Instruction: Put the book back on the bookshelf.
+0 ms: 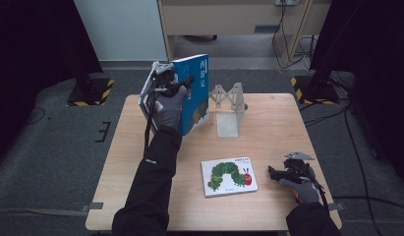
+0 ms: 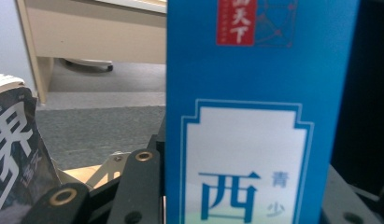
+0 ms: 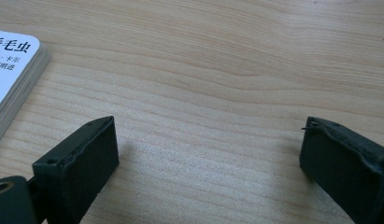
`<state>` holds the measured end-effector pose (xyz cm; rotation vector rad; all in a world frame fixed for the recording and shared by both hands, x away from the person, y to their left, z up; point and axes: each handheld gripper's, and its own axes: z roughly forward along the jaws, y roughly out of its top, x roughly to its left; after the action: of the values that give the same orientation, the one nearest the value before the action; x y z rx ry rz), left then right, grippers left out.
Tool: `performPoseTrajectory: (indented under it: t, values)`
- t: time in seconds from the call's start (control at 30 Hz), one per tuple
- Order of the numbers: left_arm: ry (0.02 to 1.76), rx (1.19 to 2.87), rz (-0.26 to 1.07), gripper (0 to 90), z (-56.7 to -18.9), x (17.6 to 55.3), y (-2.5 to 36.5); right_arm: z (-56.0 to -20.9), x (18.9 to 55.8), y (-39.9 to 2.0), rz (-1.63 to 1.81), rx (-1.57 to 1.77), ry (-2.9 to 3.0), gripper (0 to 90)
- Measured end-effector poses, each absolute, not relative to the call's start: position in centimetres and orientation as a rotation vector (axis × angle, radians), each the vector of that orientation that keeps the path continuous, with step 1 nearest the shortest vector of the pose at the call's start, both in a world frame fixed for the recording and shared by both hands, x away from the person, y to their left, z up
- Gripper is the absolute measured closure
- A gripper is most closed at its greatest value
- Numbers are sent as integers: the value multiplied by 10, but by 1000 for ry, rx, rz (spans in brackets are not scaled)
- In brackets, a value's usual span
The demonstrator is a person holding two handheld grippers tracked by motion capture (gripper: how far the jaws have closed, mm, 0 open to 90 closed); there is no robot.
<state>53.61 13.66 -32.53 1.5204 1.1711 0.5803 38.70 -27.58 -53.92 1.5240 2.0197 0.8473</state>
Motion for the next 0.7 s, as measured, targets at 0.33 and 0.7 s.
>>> performPoseTrajectory:
  t: [0.33,0.7]
  values:
    - [1190,1489,578,608,-345,546,127,-539,387,-276,848,1524,2021,49]
    - [1193,1541,570,608,-365,550,112,-539,387,-276,848,1522,2022,49]
